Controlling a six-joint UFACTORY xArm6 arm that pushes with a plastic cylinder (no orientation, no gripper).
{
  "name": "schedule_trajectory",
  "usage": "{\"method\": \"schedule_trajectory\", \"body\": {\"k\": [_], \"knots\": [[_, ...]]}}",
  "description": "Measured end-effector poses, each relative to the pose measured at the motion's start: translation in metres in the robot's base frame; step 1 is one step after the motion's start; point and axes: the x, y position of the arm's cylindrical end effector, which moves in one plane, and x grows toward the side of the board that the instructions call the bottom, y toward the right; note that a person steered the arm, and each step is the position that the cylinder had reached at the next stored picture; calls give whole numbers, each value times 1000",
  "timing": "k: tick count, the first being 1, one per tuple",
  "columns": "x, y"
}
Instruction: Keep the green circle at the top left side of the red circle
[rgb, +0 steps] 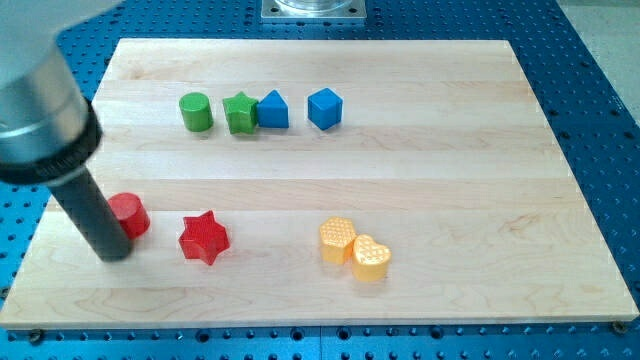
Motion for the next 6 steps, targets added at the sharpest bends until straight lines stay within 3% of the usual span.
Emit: {"method": "schedule_trajectory", "body": {"k": [2, 4, 5, 6], "knots": [[-136, 102], [-175, 119], [-219, 129], [-208, 55]]}}
